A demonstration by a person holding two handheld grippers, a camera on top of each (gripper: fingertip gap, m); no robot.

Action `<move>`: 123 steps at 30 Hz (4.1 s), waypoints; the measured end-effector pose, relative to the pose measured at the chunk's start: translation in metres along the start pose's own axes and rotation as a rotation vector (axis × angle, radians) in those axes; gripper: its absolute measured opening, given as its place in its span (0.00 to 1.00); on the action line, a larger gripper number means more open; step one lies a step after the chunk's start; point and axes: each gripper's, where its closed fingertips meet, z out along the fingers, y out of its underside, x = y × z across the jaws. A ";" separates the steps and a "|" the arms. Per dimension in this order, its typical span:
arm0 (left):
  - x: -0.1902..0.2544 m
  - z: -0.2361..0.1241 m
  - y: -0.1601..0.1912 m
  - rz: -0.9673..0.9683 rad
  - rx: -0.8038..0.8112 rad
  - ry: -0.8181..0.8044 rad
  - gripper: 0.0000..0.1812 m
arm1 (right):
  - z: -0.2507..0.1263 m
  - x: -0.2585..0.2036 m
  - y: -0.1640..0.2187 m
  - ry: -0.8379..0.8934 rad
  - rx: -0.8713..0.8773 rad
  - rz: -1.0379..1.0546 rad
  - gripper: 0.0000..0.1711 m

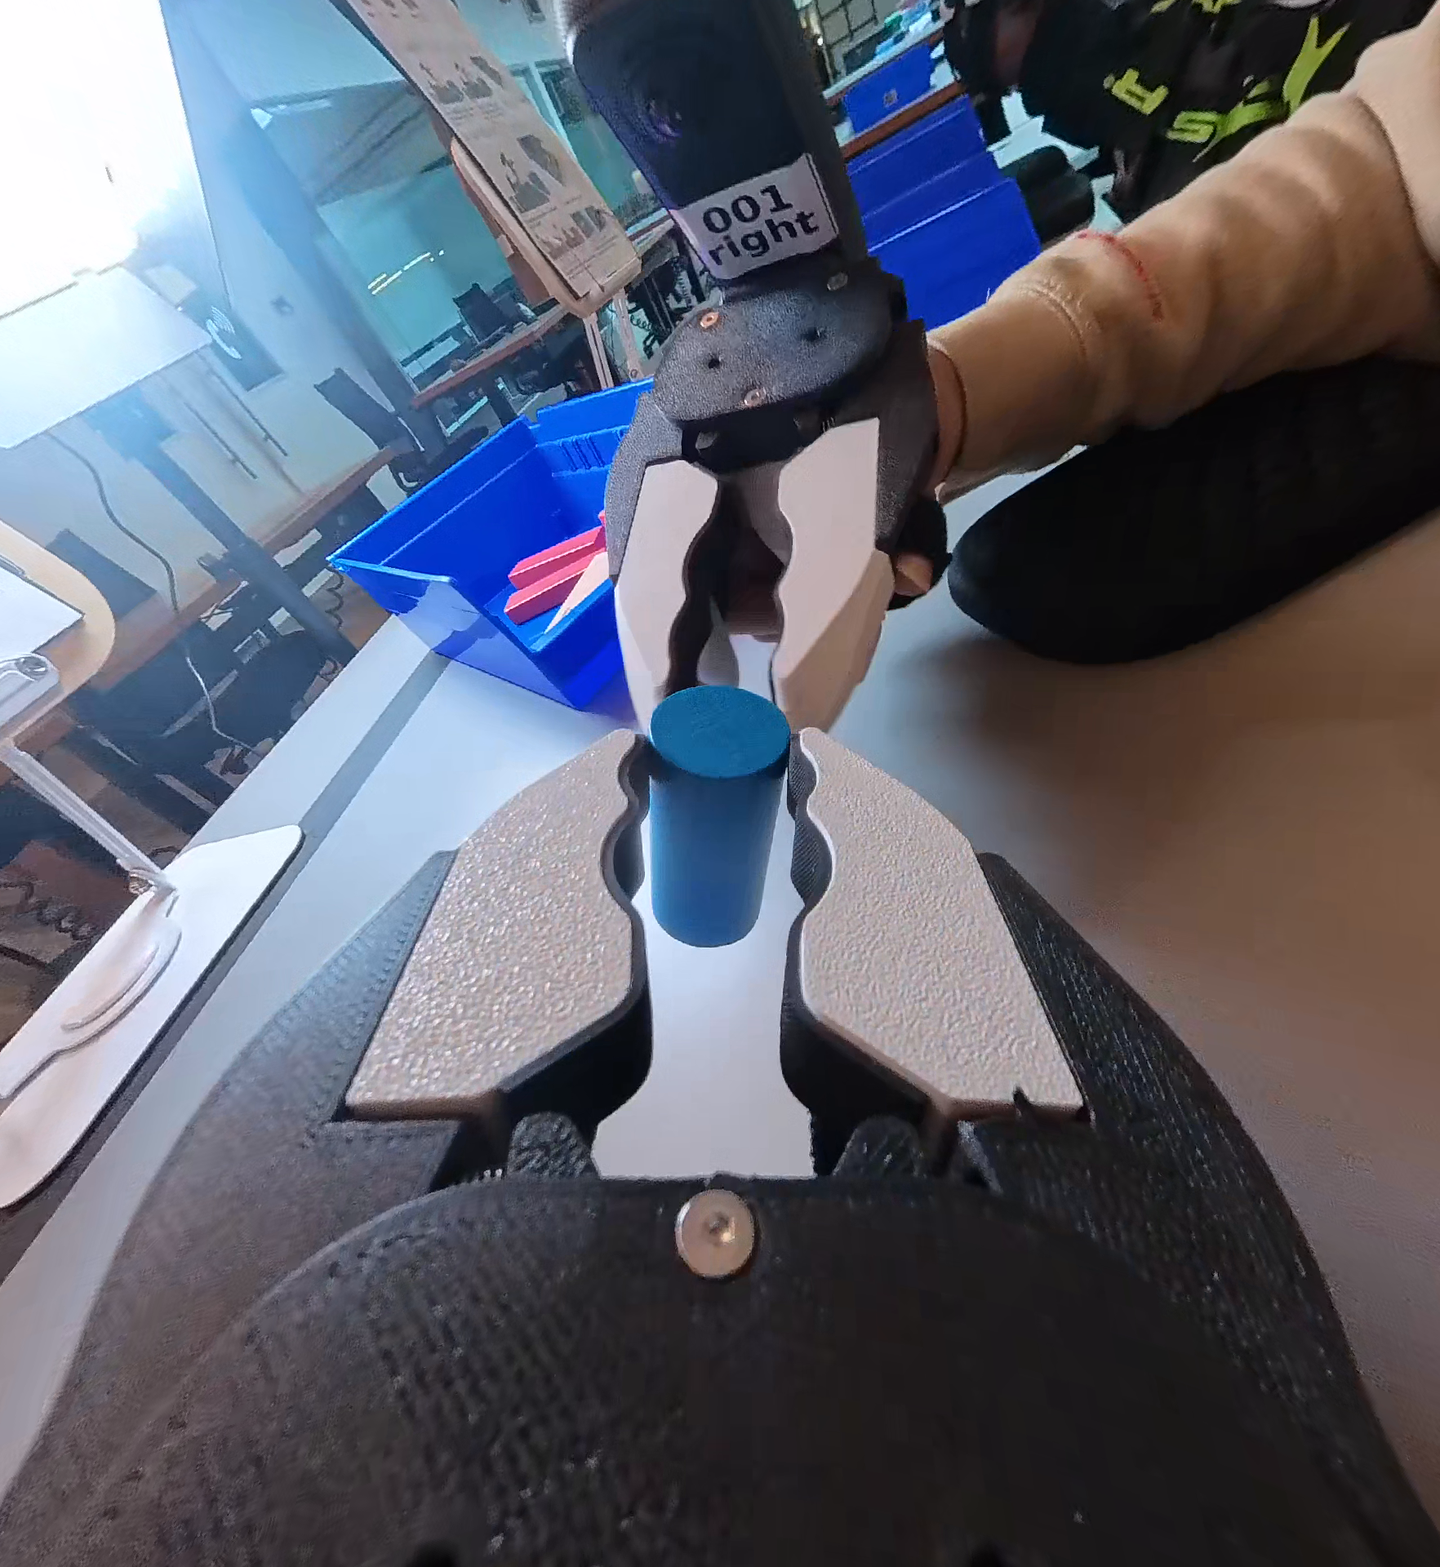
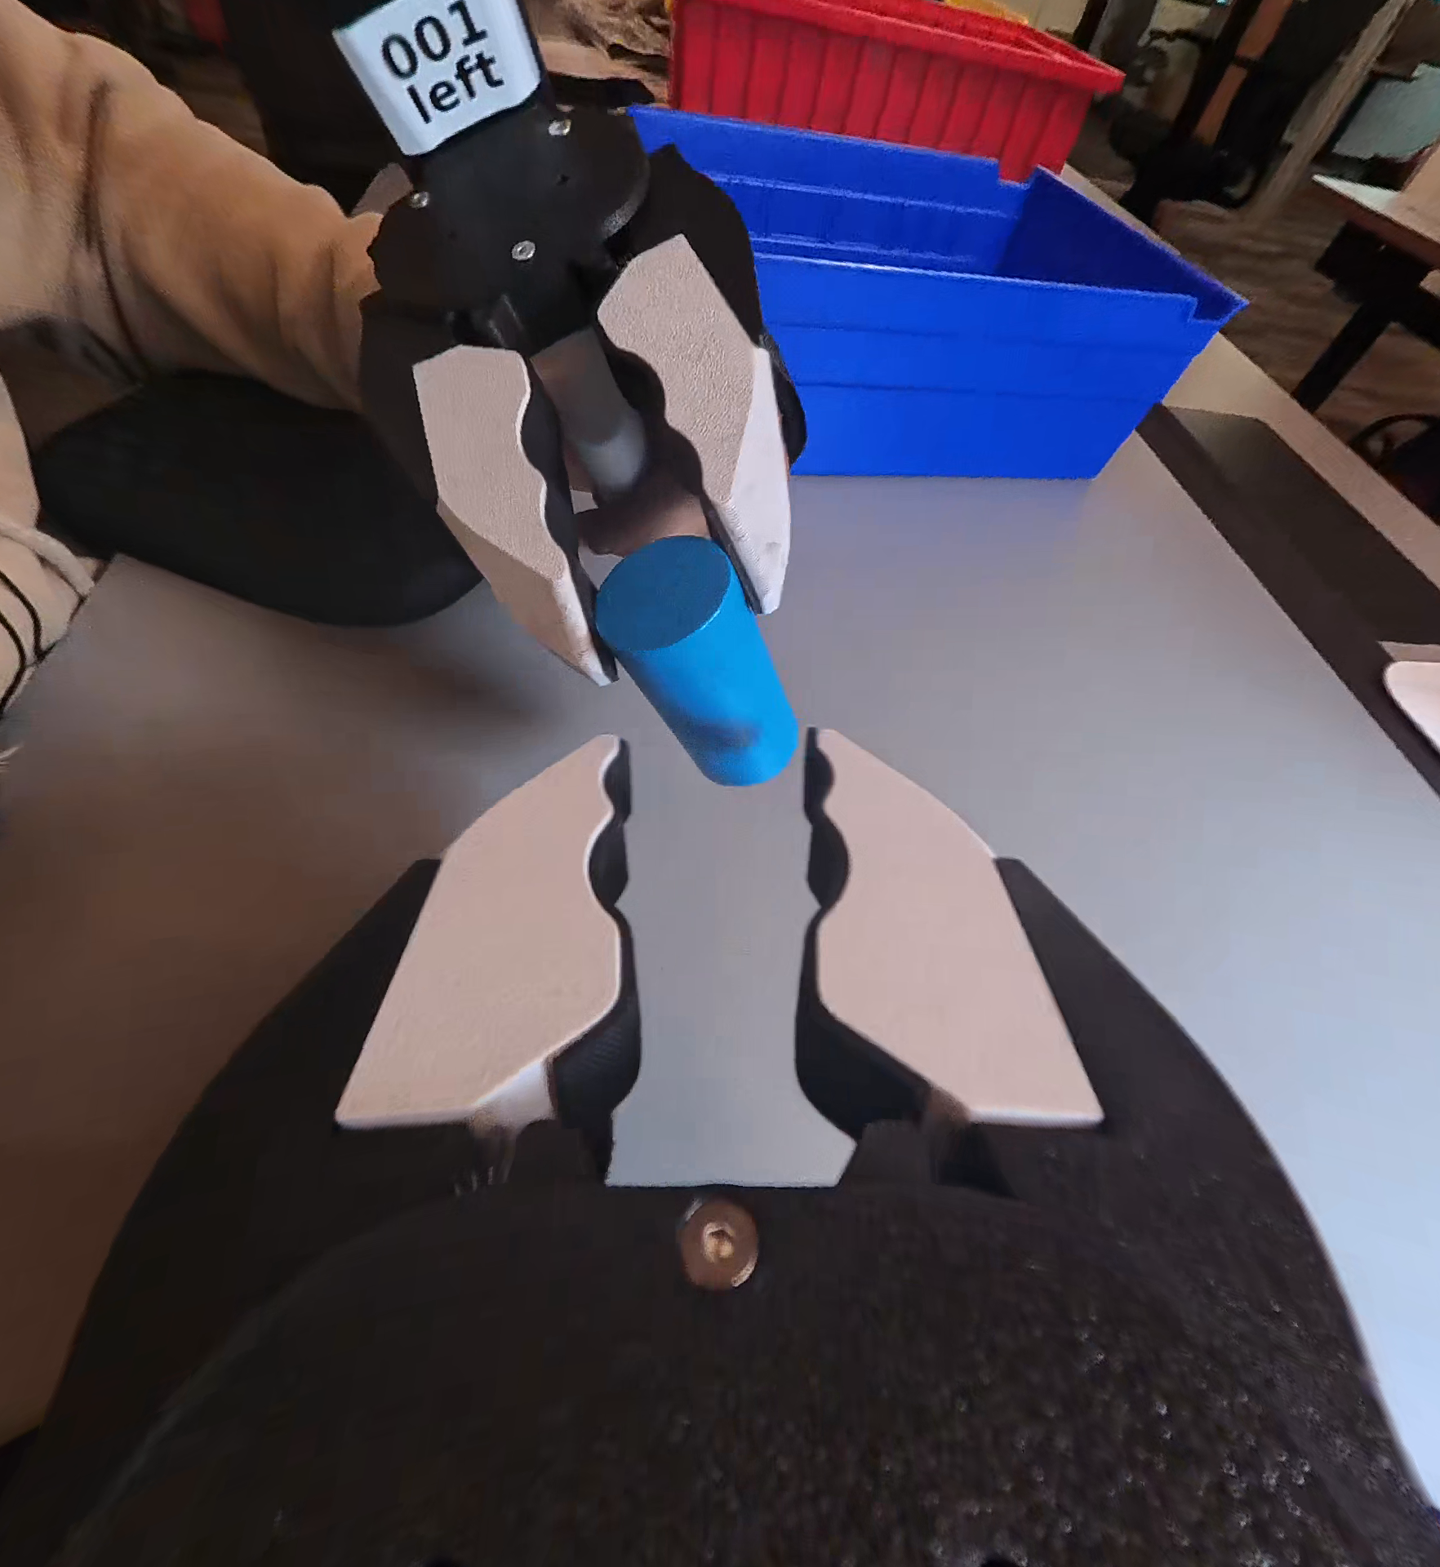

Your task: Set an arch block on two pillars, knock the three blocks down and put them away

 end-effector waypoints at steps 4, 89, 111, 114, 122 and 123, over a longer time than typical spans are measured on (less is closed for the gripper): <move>0.005 0.000 -0.012 -0.047 0.050 0.030 0.17 | 0.012 -0.014 -0.005 -0.019 0.006 -0.060 0.34; -0.055 0.027 0.035 0.089 -0.469 -0.190 0.23 | -0.198 0.006 0.041 0.819 -0.274 0.191 0.30; 0.021 0.140 0.015 -0.445 -0.349 0.037 0.23 | -0.285 0.020 0.112 1.380 -0.078 0.578 0.04; 0.014 0.131 0.007 -0.285 -0.355 -0.036 0.18 | -0.285 0.015 0.094 1.390 -0.064 0.539 0.04; -0.030 0.059 -0.079 -0.025 -0.295 -0.255 0.15 | -0.264 0.021 -0.012 1.240 0.075 0.369 0.08; -0.035 0.045 -0.086 -0.001 -0.304 -0.287 0.15 | -0.256 0.023 -0.025 1.209 0.093 0.349 0.08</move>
